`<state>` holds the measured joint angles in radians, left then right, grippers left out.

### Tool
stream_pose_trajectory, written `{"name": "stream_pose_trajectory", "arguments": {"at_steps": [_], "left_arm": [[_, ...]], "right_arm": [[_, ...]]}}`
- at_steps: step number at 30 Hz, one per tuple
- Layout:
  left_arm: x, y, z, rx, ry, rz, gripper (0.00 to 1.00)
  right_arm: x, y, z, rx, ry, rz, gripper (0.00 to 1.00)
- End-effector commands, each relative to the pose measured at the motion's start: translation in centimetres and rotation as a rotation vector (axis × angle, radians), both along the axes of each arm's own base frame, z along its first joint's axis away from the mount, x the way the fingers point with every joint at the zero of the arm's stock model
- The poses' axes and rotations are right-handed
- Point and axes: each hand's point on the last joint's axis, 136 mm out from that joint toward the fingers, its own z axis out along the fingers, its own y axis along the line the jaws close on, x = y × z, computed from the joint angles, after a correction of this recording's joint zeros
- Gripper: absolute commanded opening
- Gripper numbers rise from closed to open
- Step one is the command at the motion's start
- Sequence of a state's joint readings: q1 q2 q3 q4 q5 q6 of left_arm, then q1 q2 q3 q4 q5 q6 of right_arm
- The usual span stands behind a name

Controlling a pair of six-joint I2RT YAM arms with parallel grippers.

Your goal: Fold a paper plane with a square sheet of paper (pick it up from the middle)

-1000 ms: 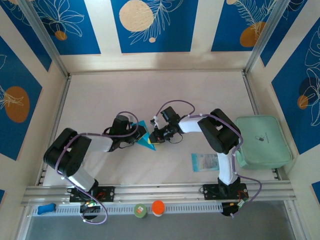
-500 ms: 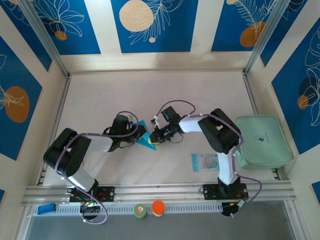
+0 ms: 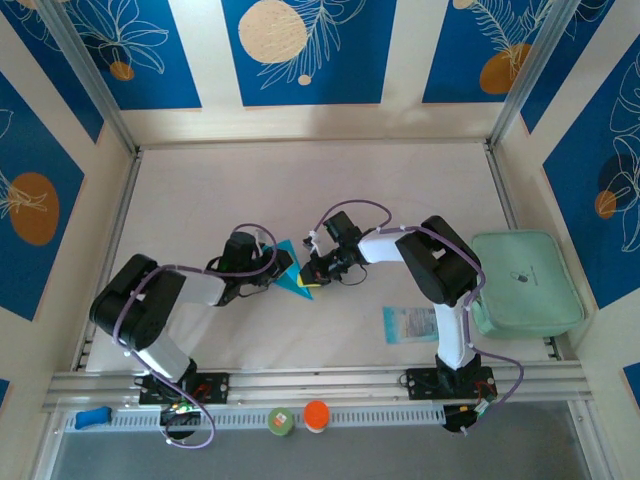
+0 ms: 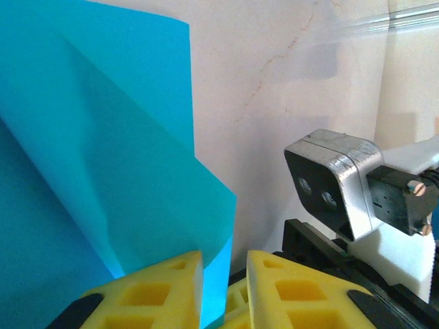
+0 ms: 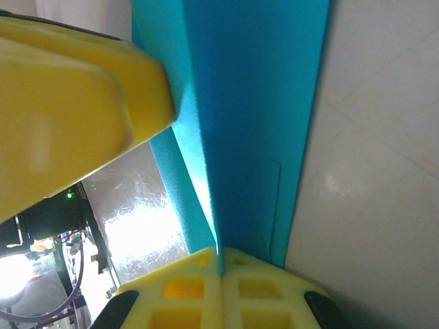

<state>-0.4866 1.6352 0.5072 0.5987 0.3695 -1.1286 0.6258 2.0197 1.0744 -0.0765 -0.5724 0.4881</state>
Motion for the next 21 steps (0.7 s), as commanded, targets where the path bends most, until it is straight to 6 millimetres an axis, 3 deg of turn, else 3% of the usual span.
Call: {"name": "stream_pose_trajectory", "arguments": {"at_steps": [1,12,21], "left_arm": [[0.07,-0.22,-0.22,-0.027,0.001,-0.009,0.24],[0.28,-0.62,-0.54,-0.04,0.004,-0.02,0.24],[0.41,-0.08,0.35,-0.042,-0.022,0.004,0.25]], "right_arm": [[-0.29,-3.13,-3.92,-0.167,0.077,-0.061,0.0],[-0.27,-3.31,-4.23,-0.191,0.085,-0.063,0.12],[-0.41,-3.68,-4.9,-0.218,0.11,-0.075,0.01]]}}
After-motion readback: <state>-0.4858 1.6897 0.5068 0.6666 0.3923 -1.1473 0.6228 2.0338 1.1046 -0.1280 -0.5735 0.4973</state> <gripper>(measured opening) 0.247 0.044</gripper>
